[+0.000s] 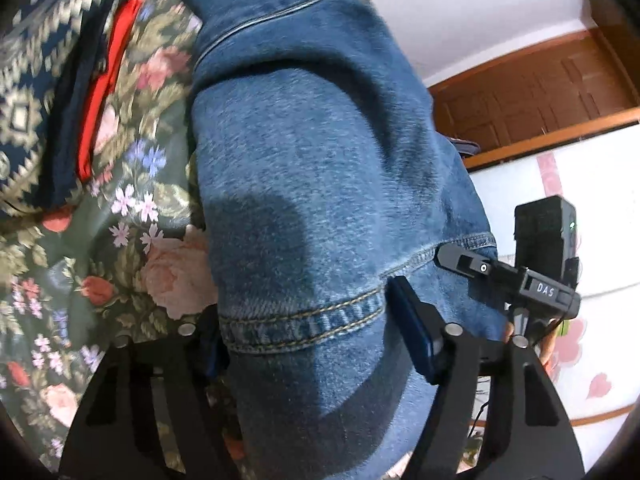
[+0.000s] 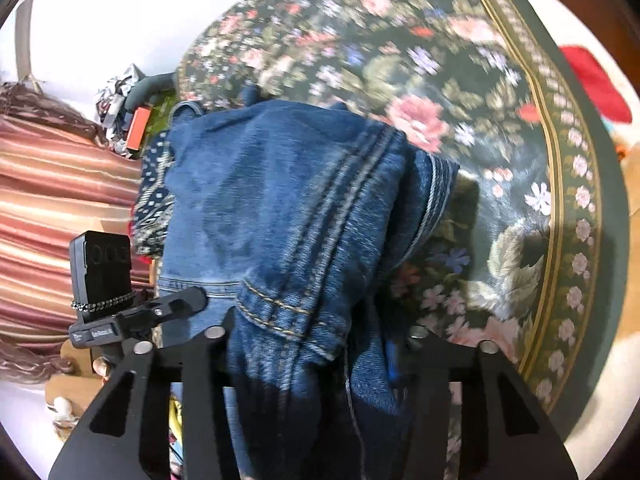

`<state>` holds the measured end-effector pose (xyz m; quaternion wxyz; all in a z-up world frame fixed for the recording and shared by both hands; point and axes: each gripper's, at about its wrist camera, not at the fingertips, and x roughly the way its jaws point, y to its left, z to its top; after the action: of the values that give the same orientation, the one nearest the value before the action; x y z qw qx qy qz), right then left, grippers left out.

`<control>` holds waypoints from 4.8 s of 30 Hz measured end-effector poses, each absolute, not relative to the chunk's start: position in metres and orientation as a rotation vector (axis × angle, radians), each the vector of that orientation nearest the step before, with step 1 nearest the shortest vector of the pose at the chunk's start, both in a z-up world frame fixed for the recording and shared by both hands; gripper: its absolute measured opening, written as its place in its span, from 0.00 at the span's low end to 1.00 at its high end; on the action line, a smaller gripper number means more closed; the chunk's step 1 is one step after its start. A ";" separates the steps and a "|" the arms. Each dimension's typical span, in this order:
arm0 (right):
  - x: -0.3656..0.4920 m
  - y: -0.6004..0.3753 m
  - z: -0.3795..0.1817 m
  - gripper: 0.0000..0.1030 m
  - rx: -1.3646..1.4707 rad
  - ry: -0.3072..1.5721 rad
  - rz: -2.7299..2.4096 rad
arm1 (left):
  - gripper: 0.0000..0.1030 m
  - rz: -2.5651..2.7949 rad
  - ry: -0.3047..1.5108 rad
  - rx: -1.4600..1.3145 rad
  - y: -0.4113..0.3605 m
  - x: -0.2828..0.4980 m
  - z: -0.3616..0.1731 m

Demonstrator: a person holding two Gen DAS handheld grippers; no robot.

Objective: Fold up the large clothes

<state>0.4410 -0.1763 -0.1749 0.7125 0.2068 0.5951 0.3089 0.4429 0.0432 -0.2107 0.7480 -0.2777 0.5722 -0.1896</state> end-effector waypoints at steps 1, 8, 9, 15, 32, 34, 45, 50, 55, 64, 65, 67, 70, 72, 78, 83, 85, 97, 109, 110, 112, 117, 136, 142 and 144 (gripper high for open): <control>0.439 -0.173 -0.168 0.37 0.455 1.310 0.689 | 0.66 -0.420 1.241 -0.600 0.044 0.442 -0.203; 0.422 -0.142 -0.099 0.35 0.391 1.174 0.745 | 0.61 -0.430 1.106 -0.544 0.068 0.432 -0.126; 0.421 -0.136 -0.088 0.35 0.389 1.154 0.756 | 0.60 -0.430 1.087 -0.545 0.075 0.429 -0.117; 0.421 -0.093 -0.036 0.35 0.363 1.030 0.826 | 0.60 -0.400 0.934 -0.535 0.128 0.417 -0.051; 0.481 0.061 -0.041 0.35 0.374 0.993 0.943 | 0.60 -0.152 0.827 -0.527 0.285 0.430 -0.041; 0.490 0.078 -0.063 0.35 0.380 1.017 0.943 | 0.60 -0.124 0.849 -0.527 0.304 0.435 -0.058; 0.524 0.109 -0.184 0.46 0.390 1.241 0.821 | 0.64 0.003 0.974 -0.533 0.350 0.457 -0.161; 0.502 0.100 -0.156 0.48 0.218 1.186 0.770 | 0.66 0.060 0.958 -0.382 0.332 0.450 -0.153; 0.478 0.083 -0.141 0.56 0.115 1.132 0.709 | 0.74 0.098 0.947 -0.230 0.305 0.420 -0.137; 0.418 0.059 -0.097 0.57 0.048 1.007 0.709 | 0.74 0.161 0.856 -0.116 0.271 0.350 -0.100; 0.410 0.057 -0.086 0.57 0.043 0.977 0.717 | 0.75 0.156 0.830 -0.121 0.267 0.339 -0.090; 0.387 0.049 -0.061 0.57 0.035 0.908 0.735 | 0.74 0.148 0.790 -0.124 0.259 0.322 -0.073; 0.355 0.039 -0.028 0.57 0.020 0.808 0.761 | 0.74 0.137 0.709 -0.113 0.241 0.290 -0.037; 0.328 0.032 -0.003 0.57 0.014 0.722 0.772 | 0.75 0.127 0.642 -0.105 0.229 0.265 -0.011; 0.250 0.012 0.051 0.57 0.021 0.478 0.799 | 0.75 0.116 0.440 -0.096 0.197 0.189 0.047; 0.193 -0.004 0.074 0.57 0.056 0.322 0.822 | 0.75 0.105 0.272 -0.054 0.166 0.127 0.074; 0.173 -0.007 0.077 0.57 0.056 0.273 0.820 | 0.75 0.109 0.219 -0.051 0.156 0.106 0.080; 0.122 -0.008 0.061 0.92 0.052 0.147 0.691 | 0.95 0.193 0.086 -0.083 0.130 0.046 0.065; 0.123 -0.010 0.057 1.00 0.046 0.159 0.647 | 0.99 0.231 0.112 -0.077 0.130 0.046 0.055; 0.122 -0.010 0.057 1.00 0.045 0.159 0.645 | 0.99 0.232 0.114 -0.076 0.129 0.046 0.054; 0.122 -0.012 0.057 1.00 0.047 0.160 0.645 | 0.99 0.234 0.120 -0.076 0.129 0.048 0.052; 0.119 -0.012 0.054 1.00 0.045 0.168 0.646 | 0.99 0.239 0.131 -0.076 0.130 0.051 0.049; 0.119 -0.019 0.053 1.00 0.053 0.197 0.614 | 0.99 0.218 0.182 -0.077 0.131 0.062 0.042; 0.120 -0.021 0.054 1.00 0.062 0.204 0.608 | 0.99 0.216 0.183 -0.073 0.129 0.063 0.042; 0.120 -0.022 0.053 1.00 0.062 0.205 0.607 | 0.99 0.212 0.183 -0.073 0.129 0.064 0.043</control>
<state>0.1198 -0.0219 0.0534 0.9487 0.0306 0.1007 0.2981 0.0635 0.1290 0.0426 0.9896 -0.0364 0.0910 0.1056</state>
